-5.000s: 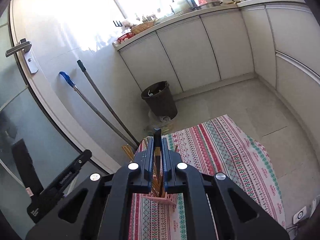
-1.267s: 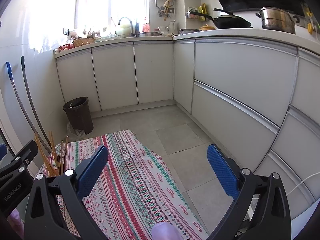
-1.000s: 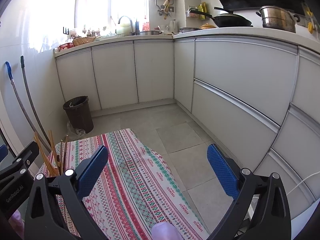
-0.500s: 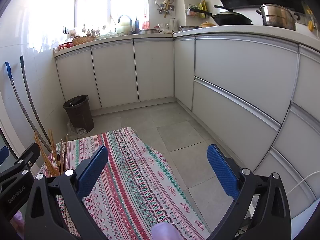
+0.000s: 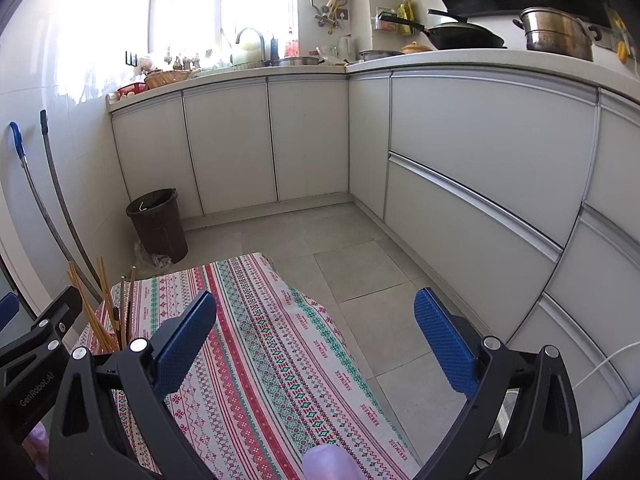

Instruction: Organize utensils

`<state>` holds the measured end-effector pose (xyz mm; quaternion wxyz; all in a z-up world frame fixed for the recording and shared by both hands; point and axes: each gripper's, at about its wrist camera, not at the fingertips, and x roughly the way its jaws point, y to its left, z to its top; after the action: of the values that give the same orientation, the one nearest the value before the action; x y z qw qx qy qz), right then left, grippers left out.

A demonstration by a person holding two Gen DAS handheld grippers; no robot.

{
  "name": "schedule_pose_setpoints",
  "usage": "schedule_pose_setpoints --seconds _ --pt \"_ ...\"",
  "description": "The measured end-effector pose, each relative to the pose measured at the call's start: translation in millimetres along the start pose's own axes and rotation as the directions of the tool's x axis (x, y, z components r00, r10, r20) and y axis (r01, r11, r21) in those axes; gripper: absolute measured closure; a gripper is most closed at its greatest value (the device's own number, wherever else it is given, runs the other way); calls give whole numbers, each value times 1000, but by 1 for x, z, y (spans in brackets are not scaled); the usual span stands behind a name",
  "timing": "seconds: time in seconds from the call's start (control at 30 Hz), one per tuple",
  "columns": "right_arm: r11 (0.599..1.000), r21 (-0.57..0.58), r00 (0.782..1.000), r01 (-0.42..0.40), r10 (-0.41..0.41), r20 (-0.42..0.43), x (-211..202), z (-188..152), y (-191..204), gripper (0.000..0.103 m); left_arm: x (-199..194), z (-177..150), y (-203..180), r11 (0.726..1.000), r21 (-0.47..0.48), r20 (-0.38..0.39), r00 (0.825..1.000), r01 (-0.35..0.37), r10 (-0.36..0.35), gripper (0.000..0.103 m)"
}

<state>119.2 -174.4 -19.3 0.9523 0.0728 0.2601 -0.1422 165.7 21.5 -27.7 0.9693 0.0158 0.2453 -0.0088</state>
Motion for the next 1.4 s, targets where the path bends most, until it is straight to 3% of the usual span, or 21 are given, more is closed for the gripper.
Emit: schedule_pose_setpoints --seconds 1.0,1.23,1.4 --pt "1000 -2 1000 -1 1 -23 5 -3 -1 7 4 -4 -1 999 17 -9 1000 -28 29 7" --pt "1000 -6 999 -4 4 -35 8 -3 -1 7 5 -4 -2 1000 13 -7 1000 -18 18 15" --pt "1000 -4 999 -4 4 -36 9 -4 -2 7 4 -4 -7 999 35 -14 1000 -11 11 13"
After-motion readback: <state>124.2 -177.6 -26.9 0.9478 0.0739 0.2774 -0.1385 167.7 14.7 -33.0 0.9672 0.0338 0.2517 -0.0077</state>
